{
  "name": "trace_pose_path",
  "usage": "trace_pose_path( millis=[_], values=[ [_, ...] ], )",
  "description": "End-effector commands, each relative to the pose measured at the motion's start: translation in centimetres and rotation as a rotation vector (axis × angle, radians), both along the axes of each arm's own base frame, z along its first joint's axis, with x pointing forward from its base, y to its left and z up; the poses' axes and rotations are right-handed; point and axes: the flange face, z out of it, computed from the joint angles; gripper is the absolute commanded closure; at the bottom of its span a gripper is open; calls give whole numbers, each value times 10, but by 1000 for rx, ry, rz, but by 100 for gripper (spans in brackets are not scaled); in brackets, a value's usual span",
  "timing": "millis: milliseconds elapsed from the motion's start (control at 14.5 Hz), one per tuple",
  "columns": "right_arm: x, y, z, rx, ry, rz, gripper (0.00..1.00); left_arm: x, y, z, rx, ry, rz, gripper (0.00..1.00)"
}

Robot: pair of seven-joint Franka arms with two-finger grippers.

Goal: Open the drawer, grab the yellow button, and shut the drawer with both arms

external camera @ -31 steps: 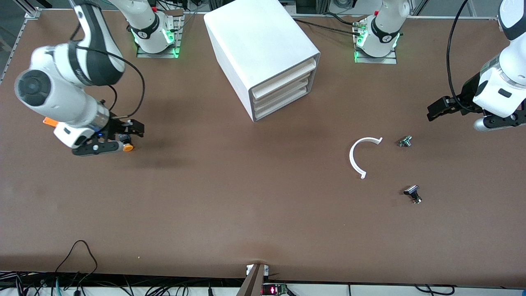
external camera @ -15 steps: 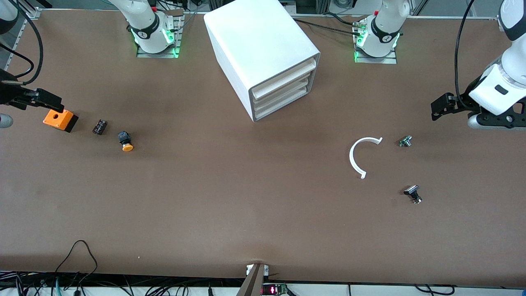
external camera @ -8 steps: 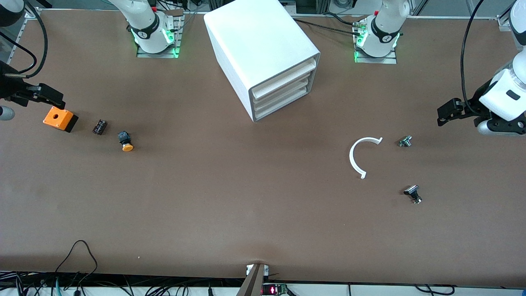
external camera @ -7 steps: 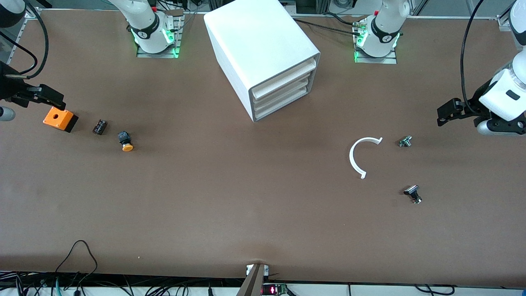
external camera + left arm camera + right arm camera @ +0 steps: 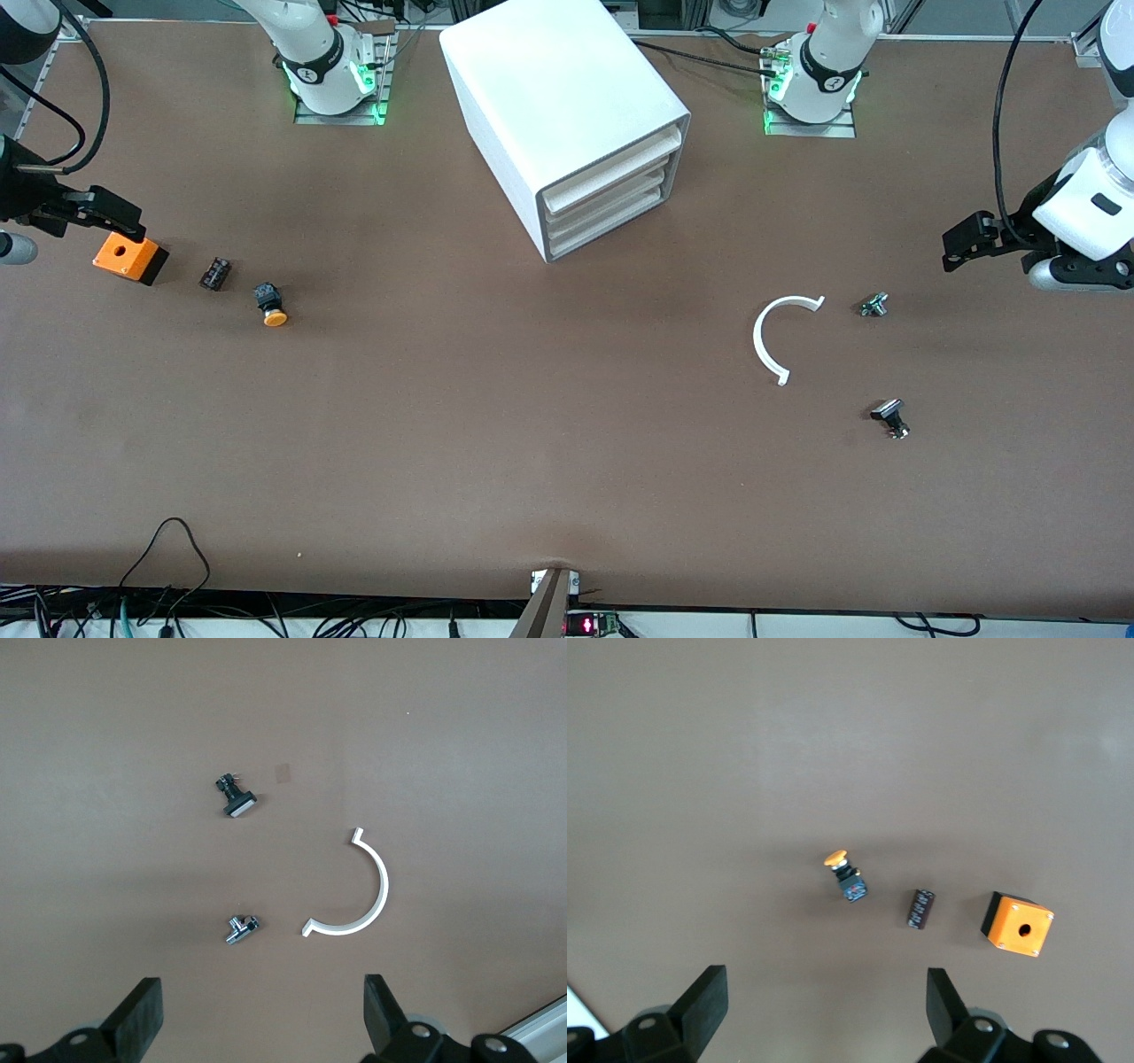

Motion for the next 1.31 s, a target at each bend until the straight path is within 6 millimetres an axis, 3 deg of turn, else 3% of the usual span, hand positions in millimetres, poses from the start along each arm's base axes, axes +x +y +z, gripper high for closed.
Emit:
trace_pose_path(
  millis=[0,1238],
  values=[
    [-6,-7,2,39,-5,21,1,3,2,5,6,5,-20,0],
    [-11,-16,-3,37,36,-4,1,2,-6,6,5,6,-29,0]
  ],
)
